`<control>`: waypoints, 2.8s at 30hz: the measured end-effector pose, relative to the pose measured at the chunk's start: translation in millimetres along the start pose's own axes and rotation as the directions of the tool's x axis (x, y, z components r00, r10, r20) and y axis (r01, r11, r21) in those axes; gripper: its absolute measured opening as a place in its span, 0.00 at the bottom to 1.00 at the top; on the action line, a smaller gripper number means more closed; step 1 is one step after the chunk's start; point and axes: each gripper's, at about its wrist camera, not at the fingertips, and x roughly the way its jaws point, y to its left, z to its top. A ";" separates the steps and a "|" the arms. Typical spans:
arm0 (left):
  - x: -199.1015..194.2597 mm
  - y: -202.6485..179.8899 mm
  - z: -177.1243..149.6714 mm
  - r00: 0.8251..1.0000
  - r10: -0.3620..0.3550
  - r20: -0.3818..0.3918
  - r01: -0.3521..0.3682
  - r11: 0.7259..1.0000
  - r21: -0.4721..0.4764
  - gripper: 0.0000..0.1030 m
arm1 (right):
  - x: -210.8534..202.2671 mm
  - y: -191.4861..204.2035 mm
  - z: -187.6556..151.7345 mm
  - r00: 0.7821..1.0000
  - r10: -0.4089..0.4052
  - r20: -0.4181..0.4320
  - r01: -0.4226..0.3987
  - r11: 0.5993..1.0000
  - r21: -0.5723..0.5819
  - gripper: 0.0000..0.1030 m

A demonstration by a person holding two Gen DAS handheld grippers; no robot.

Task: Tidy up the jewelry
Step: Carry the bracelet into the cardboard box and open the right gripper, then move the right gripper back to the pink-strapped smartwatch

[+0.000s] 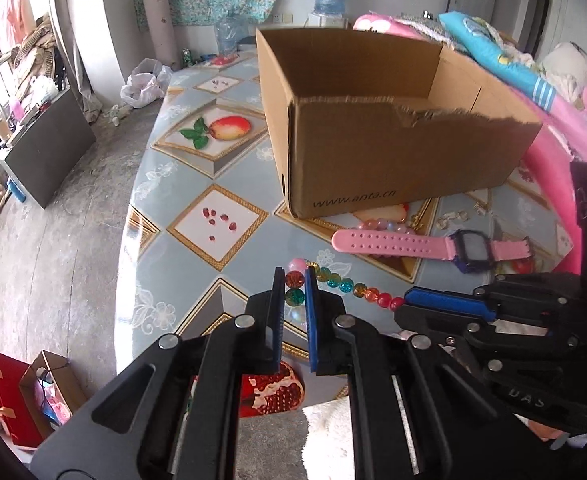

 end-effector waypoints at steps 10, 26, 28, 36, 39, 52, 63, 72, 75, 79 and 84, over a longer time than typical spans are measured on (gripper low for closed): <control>-80.3 -31.7 75.6 0.974 -0.068 0.218 0.050 0.995 0.087 0.08 | -88.1 10.0 53.8 0.978 0.017 0.210 0.010 0.992 -0.124 0.09; 84.1 -45.4 241.7 1.000 -0.004 -0.002 0.004 0.987 0.162 0.08 | 43.7 -122.5 223.9 0.981 -0.019 -0.194 0.049 0.987 0.153 0.09; 106.0 -40.5 242.9 0.998 0.018 -0.059 -0.008 0.986 0.169 0.08 | 61.0 -127.5 227.6 0.972 -0.006 -0.234 0.052 0.981 0.189 0.09; 130.1 -31.3 247.1 0.990 0.093 -0.107 -0.073 0.981 0.179 0.20 | 93.3 -153.8 246.2 0.950 -0.008 -0.313 0.106 0.948 0.299 0.10; 119.2 -26.3 246.4 0.994 0.090 -0.067 -0.078 0.984 0.161 0.21 | 88.9 -155.0 251.6 0.960 -0.023 -0.278 0.109 0.949 0.297 0.10; -32.0 -4.4 155.6 0.970 -0.040 0.238 0.022 0.997 0.076 0.67 | -110.0 -78.1 176.0 0.965 -0.123 0.233 0.137 0.989 -0.046 0.25; 4.6 -14.6 13.2 1.000 -0.011 0.019 0.012 0.999 -0.036 0.75 | -104.6 -76.6 5.1 0.956 -0.245 0.161 0.235 0.969 0.077 0.58; 45.5 -39.1 -26.7 0.987 0.152 -0.045 -0.149 0.987 0.063 0.85 | -32.6 -52.6 -46.9 0.886 -0.461 0.048 0.463 0.884 -0.067 0.74; 46.7 -35.9 -28.6 0.986 0.161 -0.038 -0.158 0.985 0.065 0.93 | -26.3 -56.8 -50.7 0.899 -0.437 0.025 0.438 0.898 -0.050 0.80; 47.5 -25.0 -28.4 0.992 0.118 -0.054 -0.117 0.993 0.016 0.93 | -26.2 -57.6 -52.6 0.889 -0.456 0.036 0.457 0.888 -0.055 0.91; 49.7 -21.9 -26.3 0.993 0.091 -0.070 -0.093 0.996 -0.012 0.93 | -25.6 -60.3 -54.2 0.885 -0.464 0.038 0.466 0.883 -0.061 0.94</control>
